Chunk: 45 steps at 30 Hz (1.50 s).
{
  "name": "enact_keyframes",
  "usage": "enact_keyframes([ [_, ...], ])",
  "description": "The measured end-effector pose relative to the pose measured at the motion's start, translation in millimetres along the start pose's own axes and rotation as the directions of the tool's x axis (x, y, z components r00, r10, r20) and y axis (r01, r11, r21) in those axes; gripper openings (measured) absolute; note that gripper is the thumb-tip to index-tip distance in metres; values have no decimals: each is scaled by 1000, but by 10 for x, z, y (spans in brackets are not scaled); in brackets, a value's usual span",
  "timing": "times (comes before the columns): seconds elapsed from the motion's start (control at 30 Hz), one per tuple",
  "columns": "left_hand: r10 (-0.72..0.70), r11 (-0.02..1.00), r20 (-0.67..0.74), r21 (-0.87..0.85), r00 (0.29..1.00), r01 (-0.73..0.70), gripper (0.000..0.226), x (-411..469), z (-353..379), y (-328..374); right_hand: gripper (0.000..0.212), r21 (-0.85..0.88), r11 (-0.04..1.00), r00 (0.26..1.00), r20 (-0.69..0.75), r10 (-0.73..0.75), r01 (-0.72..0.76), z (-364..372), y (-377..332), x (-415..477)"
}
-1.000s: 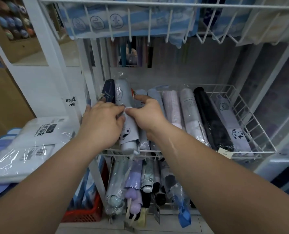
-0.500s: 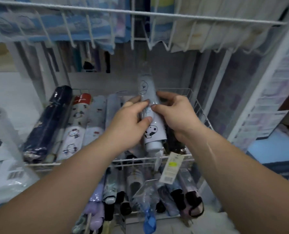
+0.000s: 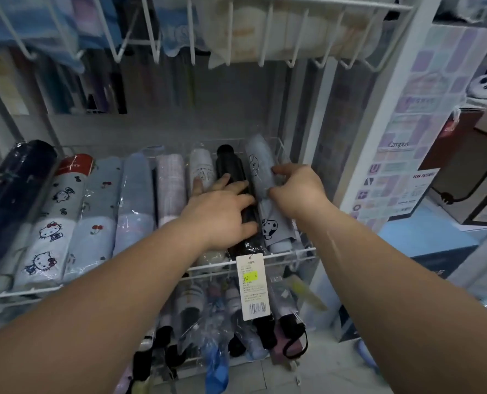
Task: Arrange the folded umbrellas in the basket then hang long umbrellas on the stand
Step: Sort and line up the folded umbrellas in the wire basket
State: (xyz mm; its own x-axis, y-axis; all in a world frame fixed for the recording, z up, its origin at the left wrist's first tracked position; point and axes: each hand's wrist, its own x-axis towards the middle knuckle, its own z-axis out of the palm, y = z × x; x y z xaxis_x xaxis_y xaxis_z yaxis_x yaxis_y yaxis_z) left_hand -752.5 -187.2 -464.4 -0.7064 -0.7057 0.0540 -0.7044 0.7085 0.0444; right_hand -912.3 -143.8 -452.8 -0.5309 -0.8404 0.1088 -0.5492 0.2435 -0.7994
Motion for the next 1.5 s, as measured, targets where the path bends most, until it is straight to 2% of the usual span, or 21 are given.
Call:
enact_keyframes([
  [0.13, 21, 994, -64, 113, 998, -14, 59, -6, -81, -81, 50, 61, 998, 1000, 12, 19, -19, 46, 41, 7],
  [0.27, 29, 995, -110, 95, 994, -19, 54, -89, -77, -248, 51, 183, 981, 995, 93, 41, -58, 153, -10, -13],
  [0.43, -1, 999, -99, 50, 995, 6, 54, -137, -27, -330, 45, -27, 1000, 999, 40, 5, -4, 268, -132, 16],
  [0.73, -46, 995, -155, -90, 987, 33, 53, -187, 95, -283, 45, -112, 994, 999, 38, 4, 0, 202, -100, -36],
  [0.87, -60, 990, -149, -136, 987, 39, 52, -197, 123, -290, 43, -65, 997, 998, 42, 53, -51, 167, -110, 0],
  [0.97, -74, 980, -132, -194, 989, 47, 51, -196, 135, -314, 46, 84, 991, 993, 59, 101, -106, 125, -133, 42],
  [1.0, -77, 976, -122, -212, 990, 50, 51, -192, 139, -321, 46, 71, 992, 993, 77, 94, -100, 122, -148, 54],
  [1.1, -71, 974, -95, -220, 993, 49, 52, -173, 144, -320, 43, -268, 963, 990, 139, 20, 19, 157, -174, 89],
  [1.17, -76, 976, -89, -208, 993, 56, 52, -161, 144, -312, 43, -374, 925, 985, 172, -5, 70, 167, -188, 67],
  [1.33, -83, 989, -85, -127, 993, 71, 58, -170, 146, -294, 38, -383, 917, 971, 239, -12, 106, 145, -133, 46],
  [1.5, -86, 994, -64, -79, 994, 81, 64, -165, 136, -261, 42, -447, 886, 964, 267, 3, 121, 172, -134, 11],
])
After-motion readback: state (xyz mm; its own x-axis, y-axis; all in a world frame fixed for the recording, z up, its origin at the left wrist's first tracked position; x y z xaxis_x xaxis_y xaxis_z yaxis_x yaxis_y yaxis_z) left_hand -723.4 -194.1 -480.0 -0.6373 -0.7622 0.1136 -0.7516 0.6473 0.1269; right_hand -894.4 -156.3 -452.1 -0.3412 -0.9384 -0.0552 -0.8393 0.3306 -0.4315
